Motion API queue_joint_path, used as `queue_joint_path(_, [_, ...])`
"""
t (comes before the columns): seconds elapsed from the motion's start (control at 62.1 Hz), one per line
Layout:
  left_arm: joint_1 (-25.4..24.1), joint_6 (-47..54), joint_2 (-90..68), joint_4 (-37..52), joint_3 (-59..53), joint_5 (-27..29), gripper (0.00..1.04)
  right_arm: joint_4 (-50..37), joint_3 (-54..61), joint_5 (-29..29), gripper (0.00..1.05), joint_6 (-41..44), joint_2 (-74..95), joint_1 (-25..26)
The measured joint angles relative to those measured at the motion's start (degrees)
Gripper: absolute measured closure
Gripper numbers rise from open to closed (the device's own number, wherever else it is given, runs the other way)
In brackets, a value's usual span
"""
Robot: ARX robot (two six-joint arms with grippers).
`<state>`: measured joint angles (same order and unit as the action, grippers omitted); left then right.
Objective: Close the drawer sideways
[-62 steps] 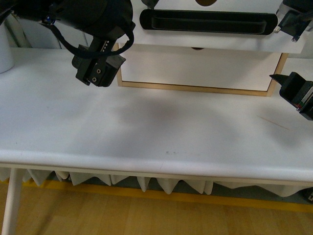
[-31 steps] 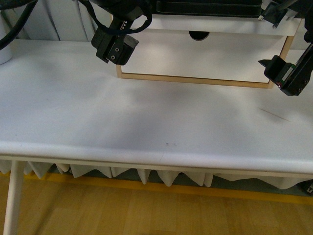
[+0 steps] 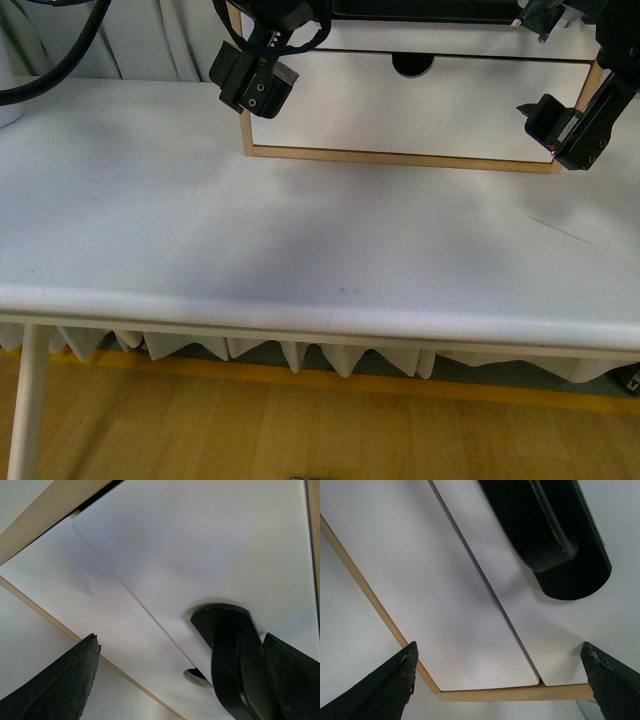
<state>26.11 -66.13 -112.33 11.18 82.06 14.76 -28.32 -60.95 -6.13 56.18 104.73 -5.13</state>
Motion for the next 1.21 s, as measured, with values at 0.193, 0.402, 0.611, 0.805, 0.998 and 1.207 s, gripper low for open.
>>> queue_joint_path(0.193, [-0.1,-0.1,0.0,0.2,-0.2,0.0,0.06,0.3,-0.1,0.0,0.09,-0.1,0.1,0.1])
queue_joint_path(0.402, [-0.5,0.4,3.0,1.6,-5.4,0.4,0.06,0.9,1.9,0.0,0.09,-1.1,-2.7,0.1])
queue_joint_path(0.611, [-1.7,3.3,12.9,5.4,-16.9,1.3,0.06,1.7,9.6,1.2,0.09,-5.2,-13.3,0.1])
queue_joint_path(0.805, [-2.7,7.5,26.6,8.0,-31.4,1.2,0.06,4.3,19.3,3.9,0.09,-10.2,-27.4,0.1])
queue_joint_path(0.998, [-3.2,13.8,41.1,6.4,-43.9,3.7,0.06,9.9,29.2,6.8,0.09,-15.7,-43.8,-0.1])
queue_joint_path(1.207, [-3.3,22.8,60.0,-3.5,-55.4,8.2,0.06,20.5,39.2,10.9,0.09,-21.1,-64.4,-0.5])
